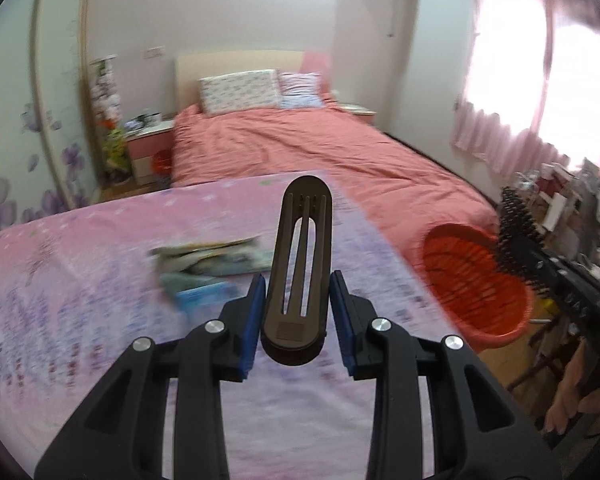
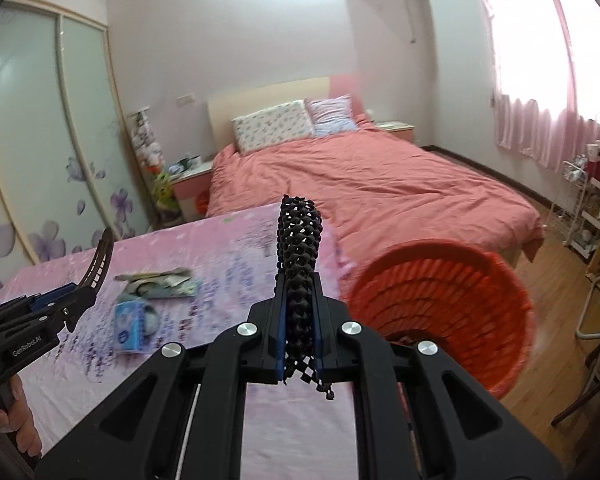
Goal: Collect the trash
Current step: 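Carry the slat and mesh pad into the orange basket and release both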
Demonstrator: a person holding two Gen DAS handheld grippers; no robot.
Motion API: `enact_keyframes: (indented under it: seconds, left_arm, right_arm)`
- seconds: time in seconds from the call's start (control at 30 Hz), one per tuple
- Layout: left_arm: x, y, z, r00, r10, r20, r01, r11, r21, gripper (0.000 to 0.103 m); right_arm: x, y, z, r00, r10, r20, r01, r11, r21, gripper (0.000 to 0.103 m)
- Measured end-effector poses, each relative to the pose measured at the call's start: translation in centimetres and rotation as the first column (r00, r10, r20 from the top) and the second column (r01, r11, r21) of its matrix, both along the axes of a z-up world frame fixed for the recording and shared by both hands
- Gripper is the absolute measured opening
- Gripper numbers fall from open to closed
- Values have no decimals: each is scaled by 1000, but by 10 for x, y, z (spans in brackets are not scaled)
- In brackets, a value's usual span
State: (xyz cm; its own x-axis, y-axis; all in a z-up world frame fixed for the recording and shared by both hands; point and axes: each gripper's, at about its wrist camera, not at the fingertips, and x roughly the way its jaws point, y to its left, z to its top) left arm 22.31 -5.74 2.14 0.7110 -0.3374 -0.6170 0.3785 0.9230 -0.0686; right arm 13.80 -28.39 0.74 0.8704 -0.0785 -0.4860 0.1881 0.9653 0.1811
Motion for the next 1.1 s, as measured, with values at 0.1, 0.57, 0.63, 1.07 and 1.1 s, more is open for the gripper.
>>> enact_keyframes:
  seconds: [0.1,0.57,0.63,1.07,1.1]
  left_arm:
    - [-1,-43,3,996,-84,-1,84,996,-32,33]
    - [14,-209,-34,948,-313,-51,312,949,-38,33]
    - [24,-224,-45,946,-315,-73,314,949,-26,34]
    - [37,-160,-79,992,-104,-66,111,987,118,84]
    - [36,-146,-80,995,-82,-61,90,988,129,86]
  right_arm:
    - [-4,-26,-5,999,-41,-4,41,999,16,10]
    - [10,-128,-40,991,-134,-17,135,973,188,11]
    - [15,-135,-47,990,-135,-28,138,969,206,12]
    - [7,-119,-69,971,-218,-97,229,967,116,79]
    - [5,-114,-68,970,-222,-102,232,968,99,83]
